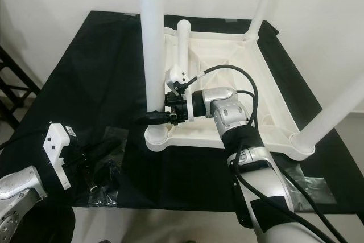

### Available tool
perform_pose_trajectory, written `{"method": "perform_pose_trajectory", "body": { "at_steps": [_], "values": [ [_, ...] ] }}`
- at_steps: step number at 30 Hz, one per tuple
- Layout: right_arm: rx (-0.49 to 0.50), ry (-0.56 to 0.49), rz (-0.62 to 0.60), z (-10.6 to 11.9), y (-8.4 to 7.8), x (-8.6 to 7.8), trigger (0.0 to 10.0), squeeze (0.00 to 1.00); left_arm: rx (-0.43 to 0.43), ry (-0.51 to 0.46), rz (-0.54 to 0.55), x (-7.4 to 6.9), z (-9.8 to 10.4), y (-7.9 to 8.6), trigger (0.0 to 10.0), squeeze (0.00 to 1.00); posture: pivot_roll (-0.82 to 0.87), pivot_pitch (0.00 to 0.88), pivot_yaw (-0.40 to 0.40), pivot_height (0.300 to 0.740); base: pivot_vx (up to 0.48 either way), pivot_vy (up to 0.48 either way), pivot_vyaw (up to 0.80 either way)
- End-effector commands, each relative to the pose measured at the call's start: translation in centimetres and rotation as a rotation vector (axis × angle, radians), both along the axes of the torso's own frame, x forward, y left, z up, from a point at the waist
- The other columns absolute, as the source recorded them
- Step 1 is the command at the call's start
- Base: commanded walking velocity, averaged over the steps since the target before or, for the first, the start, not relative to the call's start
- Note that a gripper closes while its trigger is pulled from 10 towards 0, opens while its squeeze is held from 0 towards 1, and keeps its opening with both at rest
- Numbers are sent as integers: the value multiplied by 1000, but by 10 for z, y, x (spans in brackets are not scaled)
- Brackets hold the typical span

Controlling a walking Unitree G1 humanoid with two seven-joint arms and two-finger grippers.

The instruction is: Building children table

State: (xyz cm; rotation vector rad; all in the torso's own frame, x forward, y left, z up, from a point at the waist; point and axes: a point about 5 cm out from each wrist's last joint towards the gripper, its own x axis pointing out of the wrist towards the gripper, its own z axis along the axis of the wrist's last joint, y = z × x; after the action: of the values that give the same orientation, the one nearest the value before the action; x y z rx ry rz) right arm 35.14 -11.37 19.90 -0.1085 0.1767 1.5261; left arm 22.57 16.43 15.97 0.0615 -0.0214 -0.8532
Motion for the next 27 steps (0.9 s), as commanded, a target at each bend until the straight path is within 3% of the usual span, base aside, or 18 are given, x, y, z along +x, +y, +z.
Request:
{"method": "perform_pose_trajectory", "body": {
  "at_steps": [1, 3, 6, 7, 8, 9, 10, 11, 12, 13, 15, 18, 20, 21, 23, 24, 27],
  "values": [
    [19, 50, 23, -14, -8, -11, 0, 0, 7, 1, -11, -2, -1, -1, 10000, 0, 116, 101, -53, 740, 0, 0, 0],
    [13, 41, 1, -20, -10, -19, 0, 0, 6, 2, -11, -2, -1, -1, 10000, 0, 114, 105, -51, 740, 0, 0, 0],
    [-77, 24, -161, -52, 1, -52, 0, 0, 9, 2, -12, -3, 0, 2, 10000, 0, 104, 115, -52, 740, 0, 0, 0],
    [-92, 14, -318, -63, 13, -58, 0, 0, 10, 2, -11, -2, 1, 3, 10000, 0, 101, 120, -48, 740, 0, 0, 0],
    [-72, 18, -632, -71, 26, -58, 0, 0, 12, 1, -10, -2, 1, 5, 10000, 0, 97, 123, -44, 740, 0, 0, 0],
    [-72, 18, -632, -71, 26, -58, 0, 0, 12, 1, -10, -2, 1, 5, 10000, 0, 97, 123, -44, 740, 0, 0, 0],
    [-64, 38, -858, -76, 31, -59, 0, 0, 13, 1, -9, -2, 2, 5, 10000, 0, 97, 123, -44, 740, 0, 0, 0],
    [-130, -57, -868, -76, 47, -71, 0, 0, 14, 2, -8, 0, 2, 7, 10000, 0, 57, 128, -7, 740, 0, 0, 0],
    [-130, -57, -868, -76, 47, -71, 0, 0, 14, 2, -8, 0, 2, 7, 10000, 0, 57, 128, -7, 740, 0, 0, 0],
    [-167, -135, -826, -75, 59, -81, 0, 0, 15, 3, -8, 1, 2, 8, 10000, 0, 57, 128, -7, 740, 0, 0, 0],
    [-167, -135, -826, -75, 59, -81, 0, 0, 15, 3, -8, 1, 2, 8, 10000, 0, 57, 128, -7, 740, 0, 0, 0],
    [-101, -67, -893, -76, 52, -57, 0, 0, 14, 10, -22, 4, 1, 6, 10000, 0, 96, 104, -35, 740, 0, 0, 0],
    [-80, -48, -897, -75, 55, -53, 0, 0, 16, 11, -23, 4, 1, 5, 10000, 0, 96, 104, -35, 740, 0, 0, 0],
    [-60, -40, -924, -72, 58, -52, 9255, 0, 14, 6, -5, 3, 1, 6, 10000, 0, 102, 101, -39, 740, 0, 0, 0],
    [-47, -33, -949, -70, 59, -51, 9255, 0, 11, 3, 9, 3, 0, 6, 10000, 0, 104, 99, -39, 740, 0, 0, 0],
    [-9, -30, -939, -65, 58, -51, 10000, 992, 9, -1, 38, 4, 0, 6, 10000, 0, 100, 91, -39, 740, 0, 0, 0],
    [60, -40, -908, -55, 54, -58, 10000, 1000, 5, -1, 86, 6, 1, 9, 10000, 0, 85, 88, -30, 740, 0, 0, 0]
  ]
}}
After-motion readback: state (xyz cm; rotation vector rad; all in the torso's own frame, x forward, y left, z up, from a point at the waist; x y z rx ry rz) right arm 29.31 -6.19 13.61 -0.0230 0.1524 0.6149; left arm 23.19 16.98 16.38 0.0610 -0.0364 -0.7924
